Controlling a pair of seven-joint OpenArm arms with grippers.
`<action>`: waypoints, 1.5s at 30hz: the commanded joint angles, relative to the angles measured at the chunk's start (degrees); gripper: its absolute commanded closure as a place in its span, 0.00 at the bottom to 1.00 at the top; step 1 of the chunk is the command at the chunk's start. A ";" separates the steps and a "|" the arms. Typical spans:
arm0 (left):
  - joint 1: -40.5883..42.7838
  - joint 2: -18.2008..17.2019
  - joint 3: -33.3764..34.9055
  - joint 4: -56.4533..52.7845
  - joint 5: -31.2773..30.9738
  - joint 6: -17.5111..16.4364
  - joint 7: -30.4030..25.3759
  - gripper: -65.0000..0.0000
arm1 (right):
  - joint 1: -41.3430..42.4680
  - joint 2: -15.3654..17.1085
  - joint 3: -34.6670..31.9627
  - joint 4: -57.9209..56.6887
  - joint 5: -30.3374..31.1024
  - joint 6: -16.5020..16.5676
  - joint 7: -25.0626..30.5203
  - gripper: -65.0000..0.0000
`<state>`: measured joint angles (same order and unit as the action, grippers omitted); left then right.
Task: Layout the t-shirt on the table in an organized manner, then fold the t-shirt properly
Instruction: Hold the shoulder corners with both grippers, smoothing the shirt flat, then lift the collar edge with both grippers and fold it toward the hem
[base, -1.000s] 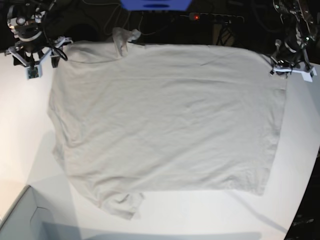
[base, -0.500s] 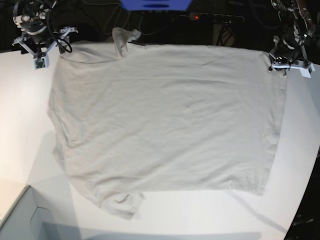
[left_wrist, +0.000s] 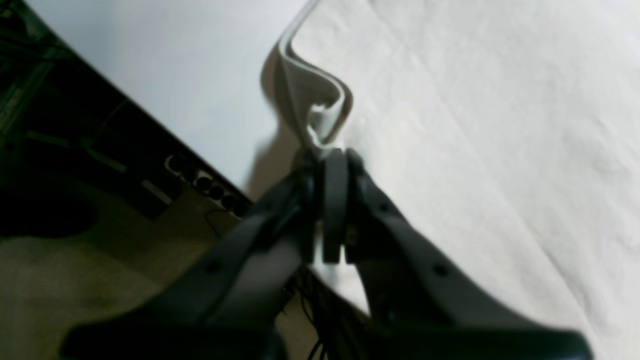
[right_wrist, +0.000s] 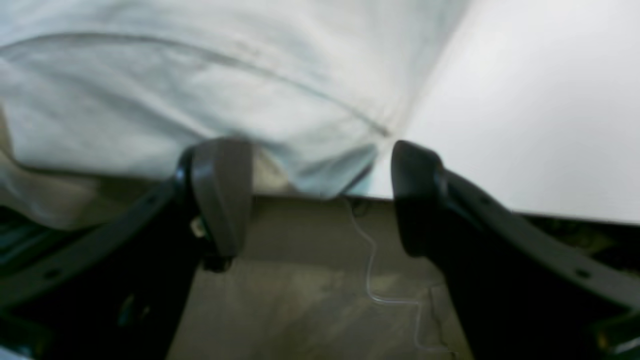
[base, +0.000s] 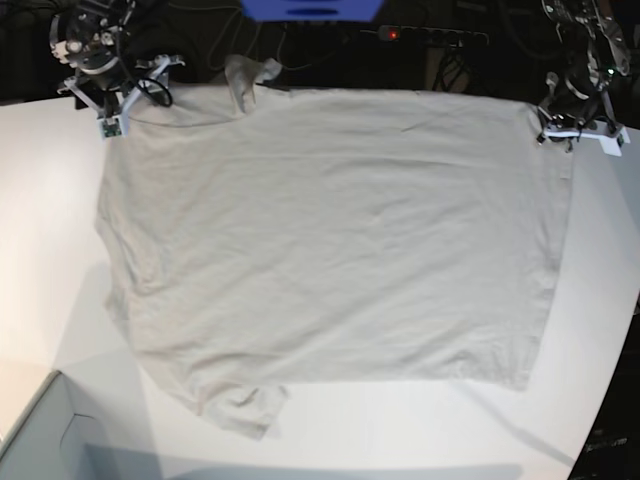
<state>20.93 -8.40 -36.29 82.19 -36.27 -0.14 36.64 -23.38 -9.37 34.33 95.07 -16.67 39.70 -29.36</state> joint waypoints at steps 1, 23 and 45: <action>0.04 -0.69 -0.41 1.02 -0.26 -0.08 -0.82 1.00 | -0.05 0.37 0.27 0.19 0.09 0.30 0.31 0.32; 0.21 -0.69 -0.59 5.94 -0.34 -0.08 -0.73 1.00 | 0.65 0.37 0.79 5.90 -0.17 0.30 0.22 1.00; -4.71 -0.78 -0.67 9.02 -0.43 -0.08 -1.17 1.00 | 14.01 0.37 0.18 8.89 -0.26 0.30 -4.26 1.00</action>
<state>16.78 -8.40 -36.47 90.39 -36.42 -0.19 36.67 -9.72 -9.39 34.44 103.18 -16.84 39.75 -34.44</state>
